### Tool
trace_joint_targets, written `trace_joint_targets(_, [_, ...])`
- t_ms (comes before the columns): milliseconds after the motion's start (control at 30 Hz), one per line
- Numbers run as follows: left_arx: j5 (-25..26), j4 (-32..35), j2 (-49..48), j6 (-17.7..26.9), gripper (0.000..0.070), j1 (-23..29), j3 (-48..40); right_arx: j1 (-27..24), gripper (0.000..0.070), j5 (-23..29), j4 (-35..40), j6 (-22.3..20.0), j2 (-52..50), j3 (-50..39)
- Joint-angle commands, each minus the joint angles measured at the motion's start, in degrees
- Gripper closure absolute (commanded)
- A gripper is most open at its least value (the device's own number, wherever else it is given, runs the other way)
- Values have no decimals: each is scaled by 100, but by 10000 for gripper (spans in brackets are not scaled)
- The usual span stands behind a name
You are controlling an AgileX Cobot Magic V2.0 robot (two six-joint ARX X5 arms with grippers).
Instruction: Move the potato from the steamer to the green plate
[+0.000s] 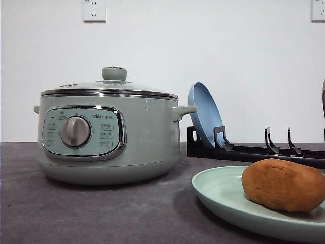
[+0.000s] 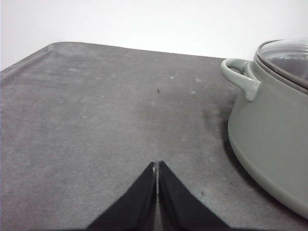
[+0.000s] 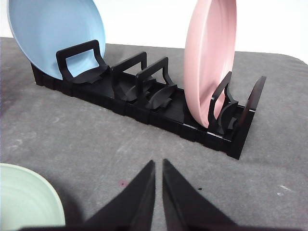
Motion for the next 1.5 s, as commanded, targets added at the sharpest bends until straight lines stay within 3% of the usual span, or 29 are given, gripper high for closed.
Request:
trace_joint_targets(0, [37,-44,-7,0,700,15,-116,-4,685,20,72,-24,-9,-31])
trace_joint_targets(1467, [37,-44,-7,0,700,15,-116,-4,685,20,72,-24,-9,-31])
